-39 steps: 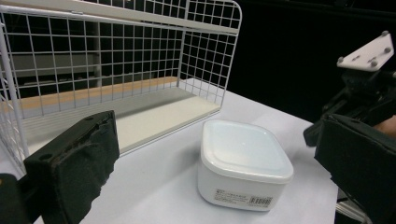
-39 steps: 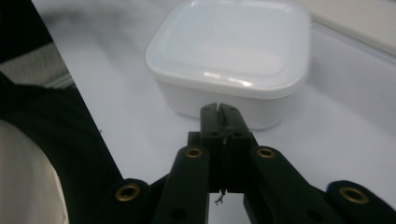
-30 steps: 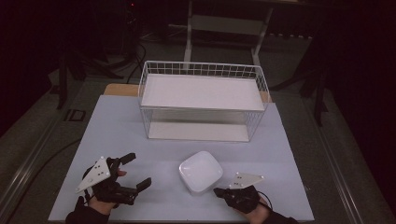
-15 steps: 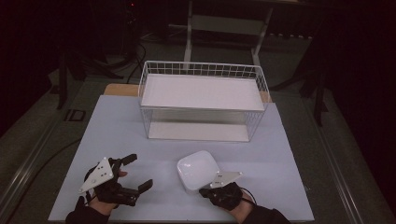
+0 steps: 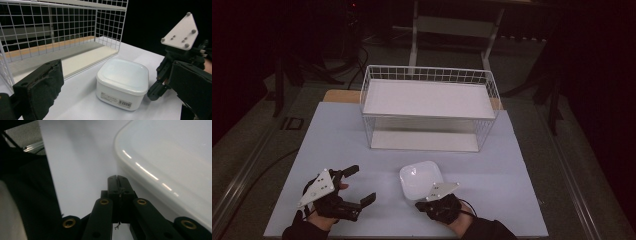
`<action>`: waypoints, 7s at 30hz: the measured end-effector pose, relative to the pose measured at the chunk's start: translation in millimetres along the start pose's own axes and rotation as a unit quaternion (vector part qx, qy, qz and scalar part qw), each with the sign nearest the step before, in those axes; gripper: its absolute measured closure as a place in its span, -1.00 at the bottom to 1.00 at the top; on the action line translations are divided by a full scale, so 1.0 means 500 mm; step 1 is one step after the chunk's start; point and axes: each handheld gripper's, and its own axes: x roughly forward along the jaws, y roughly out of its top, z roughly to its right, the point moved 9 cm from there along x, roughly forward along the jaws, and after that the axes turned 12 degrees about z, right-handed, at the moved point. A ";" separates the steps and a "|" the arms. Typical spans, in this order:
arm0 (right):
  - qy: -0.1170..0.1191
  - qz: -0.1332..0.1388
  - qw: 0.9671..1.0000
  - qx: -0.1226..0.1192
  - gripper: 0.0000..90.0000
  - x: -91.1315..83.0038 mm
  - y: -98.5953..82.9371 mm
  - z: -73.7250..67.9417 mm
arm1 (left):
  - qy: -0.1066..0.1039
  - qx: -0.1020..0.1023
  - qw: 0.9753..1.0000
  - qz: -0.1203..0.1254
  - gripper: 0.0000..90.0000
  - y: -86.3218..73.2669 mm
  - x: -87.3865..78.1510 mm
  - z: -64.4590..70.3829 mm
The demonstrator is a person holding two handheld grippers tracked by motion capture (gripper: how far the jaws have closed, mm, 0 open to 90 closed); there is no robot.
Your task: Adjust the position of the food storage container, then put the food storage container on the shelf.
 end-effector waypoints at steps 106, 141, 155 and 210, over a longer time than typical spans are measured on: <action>-0.066 0.070 0.924 0.369 -0.34 -0.081 0.060 0.193 | 0.025 -0.327 0.909 -0.259 -0.67 -0.097 0.188 -0.058; -0.049 0.038 0.894 0.445 0.58 -0.064 0.038 0.192 | 0.021 -0.375 0.876 -0.302 0.54 -0.132 0.176 -0.047; -0.074 0.043 0.916 0.393 0.67 -0.076 0.049 0.177 | 0.046 -0.338 0.893 -0.295 0.65 -0.115 0.161 -0.024; -0.136 0.172 0.940 0.262 0.72 -0.295 0.382 0.219 | 0.019 -0.200 0.965 -0.167 0.76 0.279 0.266 -0.030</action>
